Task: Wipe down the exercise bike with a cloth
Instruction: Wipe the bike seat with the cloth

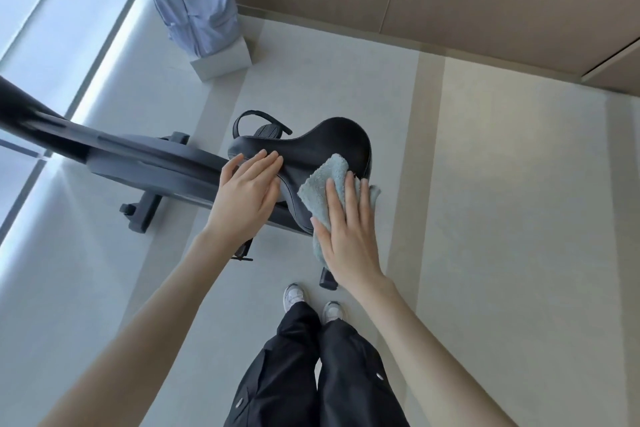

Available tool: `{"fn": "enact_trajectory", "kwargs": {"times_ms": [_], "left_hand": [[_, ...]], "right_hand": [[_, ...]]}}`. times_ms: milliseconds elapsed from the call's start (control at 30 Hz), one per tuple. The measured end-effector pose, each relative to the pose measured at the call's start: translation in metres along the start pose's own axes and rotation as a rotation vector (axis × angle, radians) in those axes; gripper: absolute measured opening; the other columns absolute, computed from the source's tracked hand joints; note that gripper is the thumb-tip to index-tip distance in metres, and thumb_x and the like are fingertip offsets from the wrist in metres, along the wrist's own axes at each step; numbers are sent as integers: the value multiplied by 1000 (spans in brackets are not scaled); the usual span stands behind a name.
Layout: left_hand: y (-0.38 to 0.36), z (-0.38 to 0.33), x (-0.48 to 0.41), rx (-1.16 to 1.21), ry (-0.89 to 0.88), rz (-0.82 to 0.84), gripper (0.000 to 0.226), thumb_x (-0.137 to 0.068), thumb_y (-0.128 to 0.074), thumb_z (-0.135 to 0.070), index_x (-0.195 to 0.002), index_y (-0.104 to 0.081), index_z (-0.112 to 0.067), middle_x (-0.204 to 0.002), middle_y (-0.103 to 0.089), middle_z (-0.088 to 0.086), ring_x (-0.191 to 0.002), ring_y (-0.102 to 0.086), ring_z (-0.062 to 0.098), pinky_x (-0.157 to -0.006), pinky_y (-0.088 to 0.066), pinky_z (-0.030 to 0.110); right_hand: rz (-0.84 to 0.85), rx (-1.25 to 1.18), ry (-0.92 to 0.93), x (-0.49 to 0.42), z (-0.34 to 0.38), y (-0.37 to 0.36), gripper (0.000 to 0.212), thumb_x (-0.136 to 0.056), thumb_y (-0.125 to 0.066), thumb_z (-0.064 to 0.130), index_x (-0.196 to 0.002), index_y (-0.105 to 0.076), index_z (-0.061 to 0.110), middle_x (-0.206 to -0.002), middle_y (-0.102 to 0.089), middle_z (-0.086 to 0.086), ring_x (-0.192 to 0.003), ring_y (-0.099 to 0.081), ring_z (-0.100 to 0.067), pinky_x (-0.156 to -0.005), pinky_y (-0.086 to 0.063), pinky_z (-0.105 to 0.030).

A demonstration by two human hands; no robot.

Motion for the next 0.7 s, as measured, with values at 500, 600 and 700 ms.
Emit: {"fn": "enact_trajectory", "kwargs": {"times_ms": [500, 600, 700], "left_hand": [[2, 13, -3, 57, -57, 29, 41, -98, -37, -24, -128, -60, -10, -133, -58, 3, -131, -46, 19, -114, -19, 47], [9, 19, -8, 26, -156, 75, 45, -98, -32, -29, -124, -62, -8, -131, -60, 4, -127, -50, 20, -113, -22, 47], [15, 30, -12, 7, -259, 76, 42, -97, -35, -25, -119, -65, -6, -126, -63, 5, -122, -55, 21, -112, -25, 46]], "right_hand": [[-95, 142, -162, -43, 4, 5, 55, -95, -35, 41, -139, -42, 8, -148, -32, -21, -137, -28, -40, -109, -20, -60], [-104, 151, -149, -11, 22, -7, 53, -96, -39, 39, -140, -41, 10, -148, -31, -20, -138, -25, -40, -109, -22, -61], [-111, 137, -150, -2, 23, -9, 52, -96, -40, 37, -141, -40, 10, -149, -29, -20, -139, -21, -40, -110, -24, -58]]}}
Point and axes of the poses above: each hand's wrist, its own x-axis away from the middle knuckle, its own y-axis out of the back of the hand, z = x × y, the point moved 4 cm from there along -x, towards the middle knuckle
